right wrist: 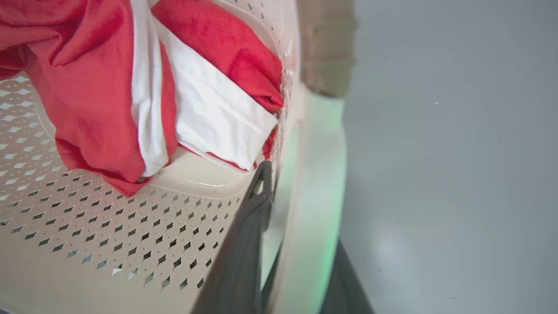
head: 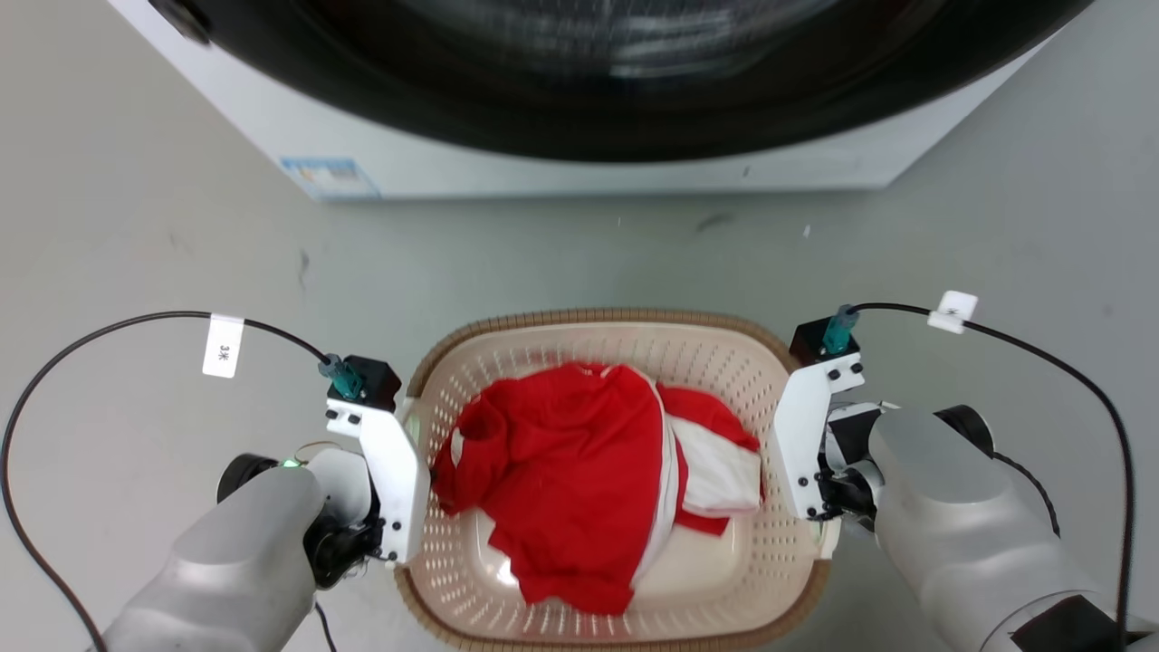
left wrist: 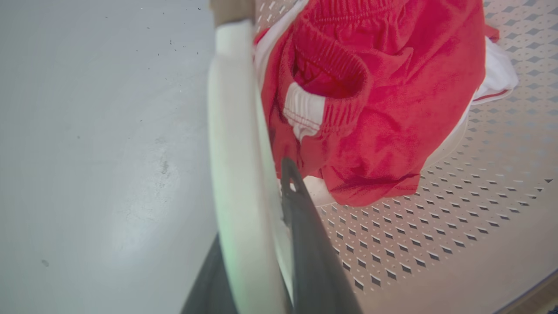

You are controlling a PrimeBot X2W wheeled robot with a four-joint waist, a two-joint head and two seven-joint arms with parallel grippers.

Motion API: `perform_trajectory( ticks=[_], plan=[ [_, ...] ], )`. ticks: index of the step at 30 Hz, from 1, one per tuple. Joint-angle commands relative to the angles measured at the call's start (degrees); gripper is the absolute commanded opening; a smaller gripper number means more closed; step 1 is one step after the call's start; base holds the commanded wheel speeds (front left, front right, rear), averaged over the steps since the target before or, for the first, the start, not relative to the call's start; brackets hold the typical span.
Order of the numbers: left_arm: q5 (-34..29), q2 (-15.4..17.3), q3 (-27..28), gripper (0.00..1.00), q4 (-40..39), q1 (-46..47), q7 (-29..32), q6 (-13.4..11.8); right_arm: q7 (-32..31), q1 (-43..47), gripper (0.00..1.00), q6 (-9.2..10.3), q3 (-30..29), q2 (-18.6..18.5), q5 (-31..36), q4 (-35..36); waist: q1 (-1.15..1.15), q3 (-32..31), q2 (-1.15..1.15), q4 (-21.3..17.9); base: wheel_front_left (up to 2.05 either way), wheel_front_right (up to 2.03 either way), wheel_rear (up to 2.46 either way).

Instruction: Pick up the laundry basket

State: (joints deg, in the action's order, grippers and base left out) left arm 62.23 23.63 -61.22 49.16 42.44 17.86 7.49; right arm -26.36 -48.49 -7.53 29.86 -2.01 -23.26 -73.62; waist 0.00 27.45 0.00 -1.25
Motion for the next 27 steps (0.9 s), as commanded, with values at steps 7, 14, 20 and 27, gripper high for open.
perform_trajectory(
  ticks=[7,14,20,27],
  plan=[
    [4.66,5.41,-3.72,0.00,-3.24,-1.45,6.64,-0.10,-9.07,0.89,0.00,0.08,2.60,-1.75,-1.66,0.70,0.00,-10.11,0.00,-1.24,0.00,0.00,0.00],
    [9.20,8.33,-6.63,0.00,-6.46,-2.05,12.38,-0.03,-16.39,1.78,0.00,0.06,3.97,-1.80,-5.43,2.77,0.00,-16.46,0.00,-1.79,0.00,0.00,0.00],
    [12.65,9.95,-8.22,0.00,-7.73,-2.94,16.78,0.02,-20.32,2.00,0.00,0.07,4.87,-1.84,-7.88,3.76,0.00,-21.23,0.00,-2.16,0.00,0.00,0.00],
    [15.52,10.90,-9.29,0.00,-8.57,-4.16,20.30,0.03,-23.50,2.38,0.00,0.06,6.26,-1.87,-9.82,4.61,0.00,-25.52,0.00,-2.51,0.00,0.00,0.00]
  ],
)
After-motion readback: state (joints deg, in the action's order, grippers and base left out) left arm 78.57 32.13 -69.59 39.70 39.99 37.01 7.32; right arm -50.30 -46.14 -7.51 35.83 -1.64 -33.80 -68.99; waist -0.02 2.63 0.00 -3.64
